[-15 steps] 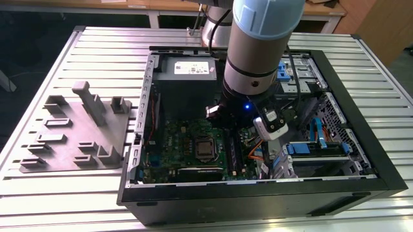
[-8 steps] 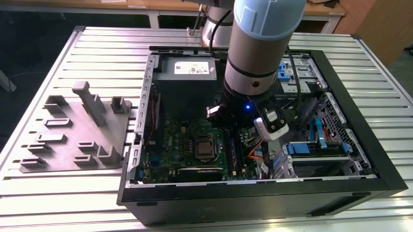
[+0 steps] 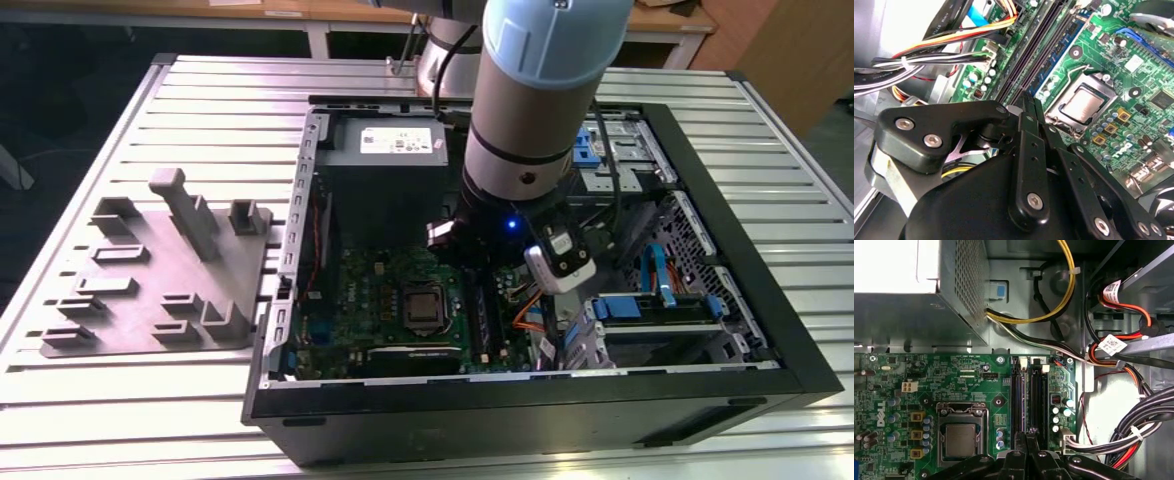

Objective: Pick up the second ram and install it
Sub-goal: 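Insert the second ram into the second slot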

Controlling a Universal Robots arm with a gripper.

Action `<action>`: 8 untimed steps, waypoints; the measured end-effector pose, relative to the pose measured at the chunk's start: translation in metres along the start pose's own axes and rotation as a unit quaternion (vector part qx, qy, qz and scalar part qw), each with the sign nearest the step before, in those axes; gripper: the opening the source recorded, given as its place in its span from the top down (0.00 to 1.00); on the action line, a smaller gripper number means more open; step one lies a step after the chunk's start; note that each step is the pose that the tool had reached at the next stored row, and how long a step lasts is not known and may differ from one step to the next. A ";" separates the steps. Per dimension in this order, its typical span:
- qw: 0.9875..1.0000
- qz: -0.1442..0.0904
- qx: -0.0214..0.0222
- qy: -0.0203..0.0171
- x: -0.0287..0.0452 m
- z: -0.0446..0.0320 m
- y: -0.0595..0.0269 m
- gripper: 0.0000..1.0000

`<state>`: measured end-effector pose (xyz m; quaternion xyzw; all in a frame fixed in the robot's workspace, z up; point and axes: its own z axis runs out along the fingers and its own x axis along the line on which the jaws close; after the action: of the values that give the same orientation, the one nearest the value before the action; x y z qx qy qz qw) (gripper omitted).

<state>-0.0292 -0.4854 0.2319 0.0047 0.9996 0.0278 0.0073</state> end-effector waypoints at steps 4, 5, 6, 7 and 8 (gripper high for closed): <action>1.000 0.000 0.000 0.000 -0.0001 0.0004 0.0000 0.88; 1.000 0.000 0.000 0.000 -0.0001 0.0009 0.0000 0.88; 1.000 0.000 0.000 0.000 -0.0001 0.0018 -0.0001 0.88; 1.000 0.000 0.000 0.000 -0.0001 0.0023 -0.0001 0.88; 1.000 0.000 0.000 0.000 -0.0001 0.0022 -0.0001 0.88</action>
<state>-0.0291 -0.4854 0.2297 0.0047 0.9996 0.0278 0.0073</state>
